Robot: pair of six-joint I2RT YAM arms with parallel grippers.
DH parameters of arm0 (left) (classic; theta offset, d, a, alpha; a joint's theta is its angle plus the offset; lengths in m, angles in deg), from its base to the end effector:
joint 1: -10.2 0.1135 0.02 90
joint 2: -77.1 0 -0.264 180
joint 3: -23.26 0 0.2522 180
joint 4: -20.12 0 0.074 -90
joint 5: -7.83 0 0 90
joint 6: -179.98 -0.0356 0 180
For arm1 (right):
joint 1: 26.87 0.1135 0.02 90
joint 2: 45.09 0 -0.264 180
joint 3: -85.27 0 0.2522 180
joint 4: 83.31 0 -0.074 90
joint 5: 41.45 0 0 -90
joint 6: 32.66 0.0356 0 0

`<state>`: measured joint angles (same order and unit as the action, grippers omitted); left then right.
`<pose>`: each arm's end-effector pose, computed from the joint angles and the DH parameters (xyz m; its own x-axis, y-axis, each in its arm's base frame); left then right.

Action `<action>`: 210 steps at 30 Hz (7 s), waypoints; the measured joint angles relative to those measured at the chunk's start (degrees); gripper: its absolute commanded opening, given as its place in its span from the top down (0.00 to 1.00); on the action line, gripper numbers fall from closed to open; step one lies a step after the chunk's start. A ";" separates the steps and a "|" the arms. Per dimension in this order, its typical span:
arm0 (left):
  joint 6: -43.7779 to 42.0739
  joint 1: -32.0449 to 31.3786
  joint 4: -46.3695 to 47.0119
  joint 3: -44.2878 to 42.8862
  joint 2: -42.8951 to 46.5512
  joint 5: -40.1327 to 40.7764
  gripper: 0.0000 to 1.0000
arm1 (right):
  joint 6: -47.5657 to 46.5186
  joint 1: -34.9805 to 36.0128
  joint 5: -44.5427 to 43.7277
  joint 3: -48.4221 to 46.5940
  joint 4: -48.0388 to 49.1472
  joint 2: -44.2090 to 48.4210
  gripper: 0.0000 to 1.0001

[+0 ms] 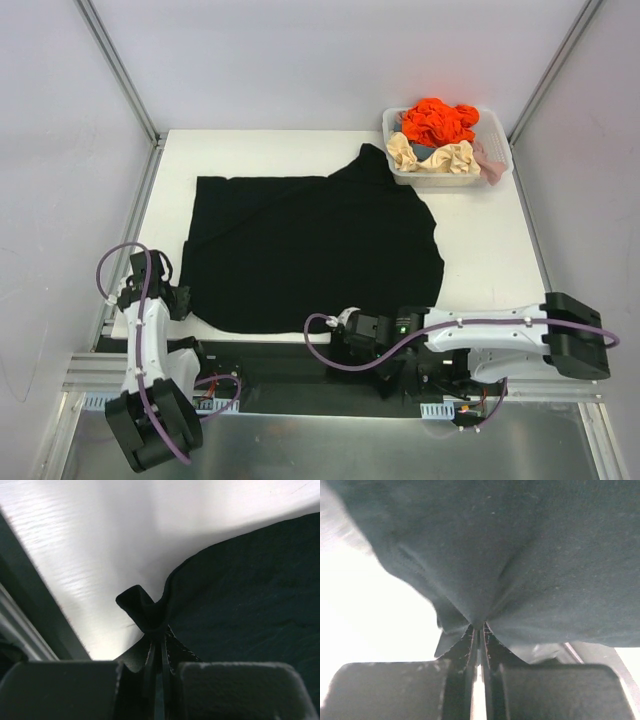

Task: Fold and stack the t-shirts
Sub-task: Fold the tshirt

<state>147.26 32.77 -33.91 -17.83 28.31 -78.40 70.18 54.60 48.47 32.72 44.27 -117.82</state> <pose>0.1356 0.0589 0.1819 -0.0932 -0.9479 -0.3047 -0.9068 0.2072 -0.3672 0.0314 0.2088 0.1740 -0.3578 -0.8870 -0.2919 -0.9327 0.3547 0.0652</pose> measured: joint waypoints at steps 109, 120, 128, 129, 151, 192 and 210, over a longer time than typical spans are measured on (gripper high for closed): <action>-5.75 -11.34 -1.27 -31.56 -33.44 -5.97 0.01 | -14.93 -55.06 14.08 -32.94 7.13 -25.99 0.03; -7.08 -11.34 0.92 -31.89 -37.46 -6.73 0.01 | -9.18 -54.99 13.40 -34.03 12.35 -32.50 0.19; -7.19 -11.34 1.01 -31.89 -38.12 -6.67 0.01 | -6.27 -54.99 13.14 -33.97 16.87 -34.67 0.38; -7.19 -11.34 1.01 -31.89 -38.12 -6.58 0.01 | -6.01 -54.99 12.94 -33.97 17.27 -34.99 0.44; -7.21 -11.34 1.03 -31.87 -36.98 -6.05 0.01 | -12.13 -54.97 10.16 -57.22 20.33 -49.62 0.06; -5.81 2.67 10.43 -16.17 -34.21 -7.65 0.42 | 6.05 -72.67 -3.98 1.90 6.29 11.17 0.03; -7.30 1.79 11.32 -18.71 -38.49 -9.51 1.00 | 15.43 -74.29 -1.95 3.85 14.19 0.94 0.28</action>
<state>139.96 34.56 -22.59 -36.54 -10.18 -87.91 85.61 -19.69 46.53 36.57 58.46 -116.88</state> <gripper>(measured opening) 0.020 0.829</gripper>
